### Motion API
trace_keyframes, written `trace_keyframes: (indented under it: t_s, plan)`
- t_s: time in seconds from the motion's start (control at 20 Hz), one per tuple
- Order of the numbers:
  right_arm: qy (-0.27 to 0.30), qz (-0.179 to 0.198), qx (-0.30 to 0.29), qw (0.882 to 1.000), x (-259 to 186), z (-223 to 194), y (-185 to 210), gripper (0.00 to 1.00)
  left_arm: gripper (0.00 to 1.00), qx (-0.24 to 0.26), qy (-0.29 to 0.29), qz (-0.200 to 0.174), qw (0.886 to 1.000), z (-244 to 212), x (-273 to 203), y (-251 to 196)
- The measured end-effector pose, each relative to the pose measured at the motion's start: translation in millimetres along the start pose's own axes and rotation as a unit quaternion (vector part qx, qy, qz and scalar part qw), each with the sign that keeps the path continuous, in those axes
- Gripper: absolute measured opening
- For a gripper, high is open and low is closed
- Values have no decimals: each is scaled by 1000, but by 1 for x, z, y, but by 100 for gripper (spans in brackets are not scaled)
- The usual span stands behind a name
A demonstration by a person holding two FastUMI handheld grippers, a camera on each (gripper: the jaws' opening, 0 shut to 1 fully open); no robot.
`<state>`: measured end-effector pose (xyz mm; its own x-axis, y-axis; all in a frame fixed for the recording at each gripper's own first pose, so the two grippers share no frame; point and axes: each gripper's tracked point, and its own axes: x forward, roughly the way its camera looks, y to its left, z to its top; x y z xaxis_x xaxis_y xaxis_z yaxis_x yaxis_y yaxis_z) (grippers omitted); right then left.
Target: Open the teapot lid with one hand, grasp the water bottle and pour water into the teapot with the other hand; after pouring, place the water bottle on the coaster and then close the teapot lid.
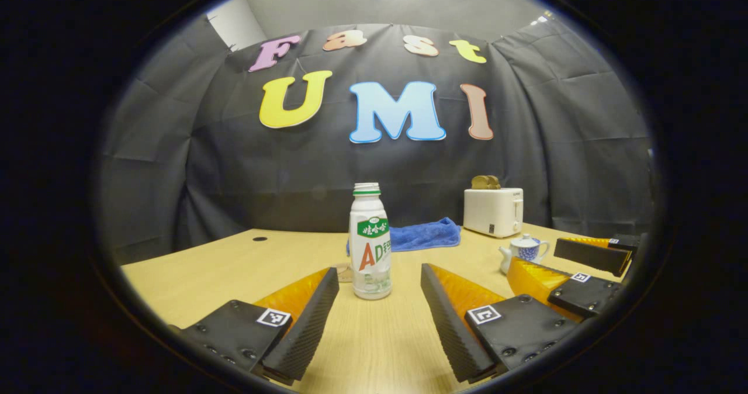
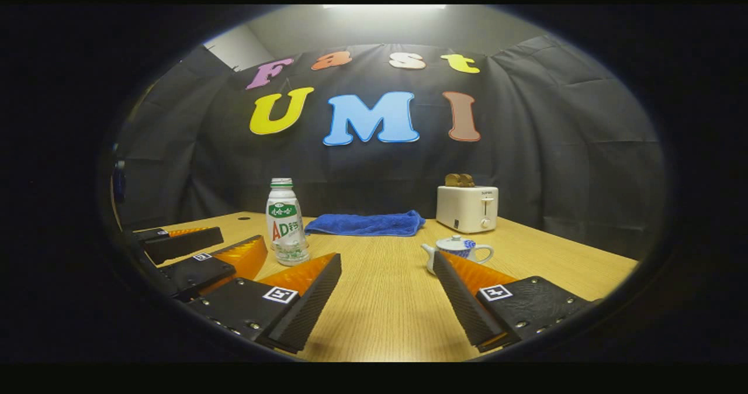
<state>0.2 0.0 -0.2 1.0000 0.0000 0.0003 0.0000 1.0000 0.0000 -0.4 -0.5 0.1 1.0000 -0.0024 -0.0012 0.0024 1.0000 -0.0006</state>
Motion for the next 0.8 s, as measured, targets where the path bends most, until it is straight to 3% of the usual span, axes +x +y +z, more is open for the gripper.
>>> trace_keyframes:
  t_s: [0.4,0.6,0.75,0.8]
  plan:
    - [2,0,0,1000,0,-1,0,97,95,0,2,-11,1000,-1,1,-4]
    - [2,8,1,1000,0,-1,1,97,94,0,0,-56,998,1,2,-21]
    - [-1,-6,5,1000,2,1,-2,97,95,0,-2,-43,999,0,3,-15]
    - [-2,-3,12,1000,5,0,-2,97,100,-1,-2,-43,999,0,3,-15]
